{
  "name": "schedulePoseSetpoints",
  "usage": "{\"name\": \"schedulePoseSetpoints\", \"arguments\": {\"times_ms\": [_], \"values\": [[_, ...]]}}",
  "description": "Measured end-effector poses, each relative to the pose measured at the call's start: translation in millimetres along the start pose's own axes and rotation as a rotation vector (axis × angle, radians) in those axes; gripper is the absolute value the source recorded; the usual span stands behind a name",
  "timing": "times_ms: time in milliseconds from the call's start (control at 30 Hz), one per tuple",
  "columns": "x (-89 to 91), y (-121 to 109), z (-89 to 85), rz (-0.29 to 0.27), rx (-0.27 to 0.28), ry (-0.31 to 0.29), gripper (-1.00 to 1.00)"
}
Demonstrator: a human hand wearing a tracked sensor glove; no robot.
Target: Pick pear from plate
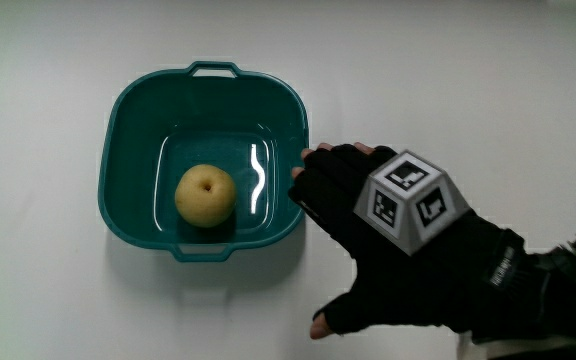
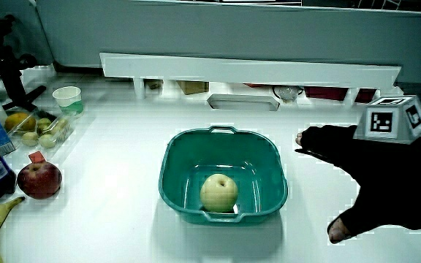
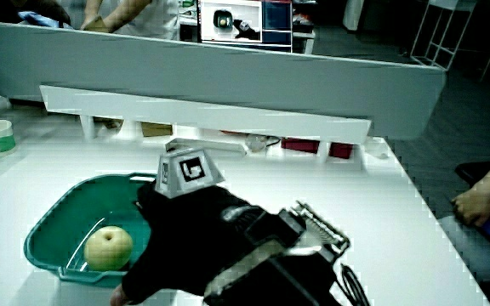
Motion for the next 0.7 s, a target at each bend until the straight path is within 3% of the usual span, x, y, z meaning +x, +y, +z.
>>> {"name": "schedulePoseSetpoints", "arguments": {"times_ms": [33,67,100,133,200,233,267,300,367,400,433,467,533,567,633,700], "values": [[0.5,4.2,-0.3,-0.028,0.021,-0.009,0.0],[-2.3,5.7,3.4,0.018,0.039,-0.014,0.0],[-3.5,9.2,5.2,0.034,0.006,0.007,0.0],[-0.6,16.3,1.0,-0.024,-0.006,0.003,0.0],[-0.8,26.5,0.9,-0.052,0.035,-0.016,0.0],[-5.4,28.0,5.8,0.043,0.001,0.005,0.0],[-4.5,34.7,4.8,-0.001,0.004,0.001,0.0],[-6.0,39.3,6.8,0.009,-0.005,0.015,0.0],[-6.0,54.8,3.4,-0.024,-0.055,0.02,0.0],[-7.4,59.3,5.2,-0.035,-0.033,0.024,0.0],[-9.9,62.3,7.3,0.0,-0.051,0.049,0.0],[-11.3,66.1,8.3,0.014,-0.034,0.043,0.0],[-15.3,71.5,11.7,0.071,-0.094,0.088,0.0],[-15.6,75.3,11.9,0.044,-0.046,0.072,0.0],[-19.7,79.6,15.5,0.066,-0.055,0.075,0.0],[-20.1,88.2,15.4,0.033,-0.063,0.072,0.0]]}}
